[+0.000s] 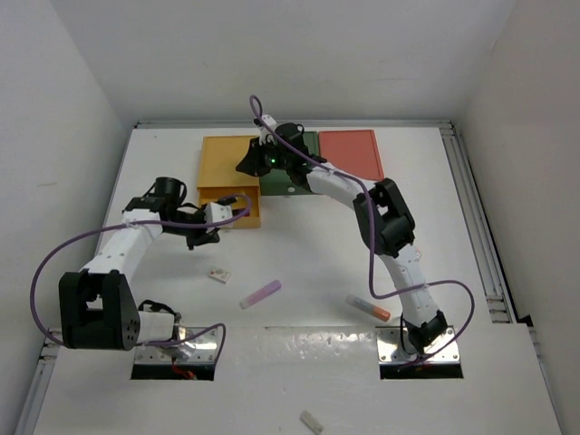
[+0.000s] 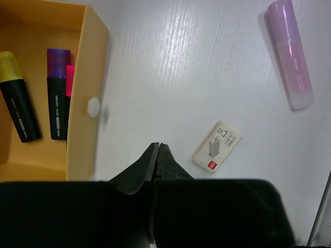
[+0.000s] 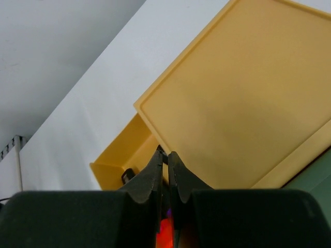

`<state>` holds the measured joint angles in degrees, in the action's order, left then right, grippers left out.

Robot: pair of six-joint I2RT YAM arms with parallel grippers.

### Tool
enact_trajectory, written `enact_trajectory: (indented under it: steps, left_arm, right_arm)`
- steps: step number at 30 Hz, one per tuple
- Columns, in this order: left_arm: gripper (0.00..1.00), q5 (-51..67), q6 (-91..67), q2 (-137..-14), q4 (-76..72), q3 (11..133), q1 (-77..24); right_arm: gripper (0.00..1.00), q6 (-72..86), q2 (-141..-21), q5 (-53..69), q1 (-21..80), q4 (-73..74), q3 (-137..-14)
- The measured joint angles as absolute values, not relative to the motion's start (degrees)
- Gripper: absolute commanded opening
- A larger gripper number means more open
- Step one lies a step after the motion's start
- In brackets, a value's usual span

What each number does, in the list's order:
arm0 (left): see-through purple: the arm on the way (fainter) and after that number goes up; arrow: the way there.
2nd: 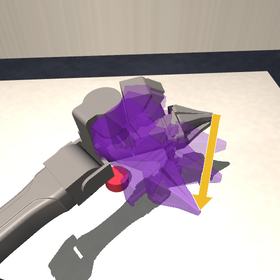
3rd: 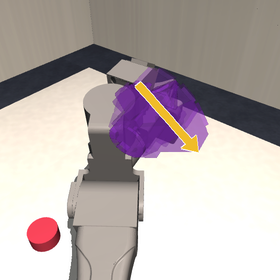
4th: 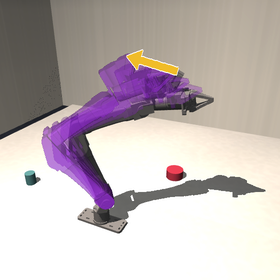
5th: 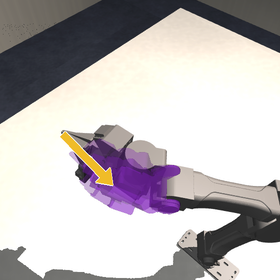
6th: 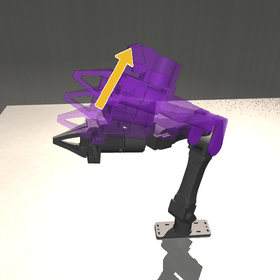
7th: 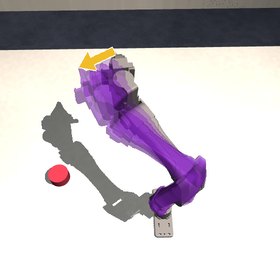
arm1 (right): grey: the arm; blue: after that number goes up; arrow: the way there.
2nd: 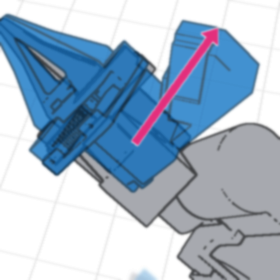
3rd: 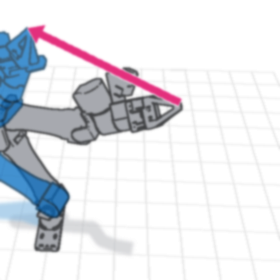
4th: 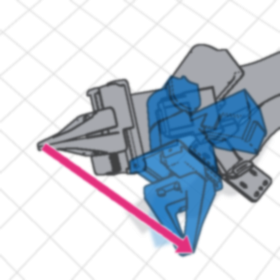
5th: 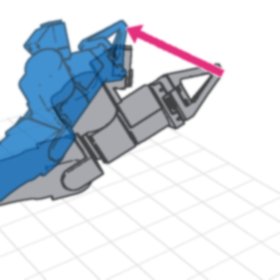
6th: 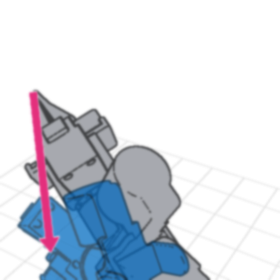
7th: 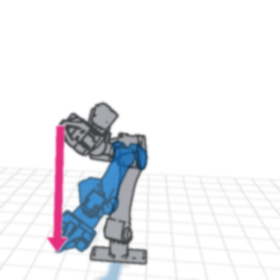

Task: Sort the stationery into containers
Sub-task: Close the drawer in the storage box.

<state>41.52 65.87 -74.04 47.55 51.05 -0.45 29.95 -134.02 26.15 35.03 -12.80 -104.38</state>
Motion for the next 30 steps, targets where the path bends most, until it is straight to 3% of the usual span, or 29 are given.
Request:
enact_trajectory:
  steps: [30]
  left_arm:
    - [0.04,29.15,53.34,-90.37,19.46,46.78,-7.22]
  right_arm:
    - [0.05,24.6,-137.75,23.99,36.14,-10.92,-106.04]
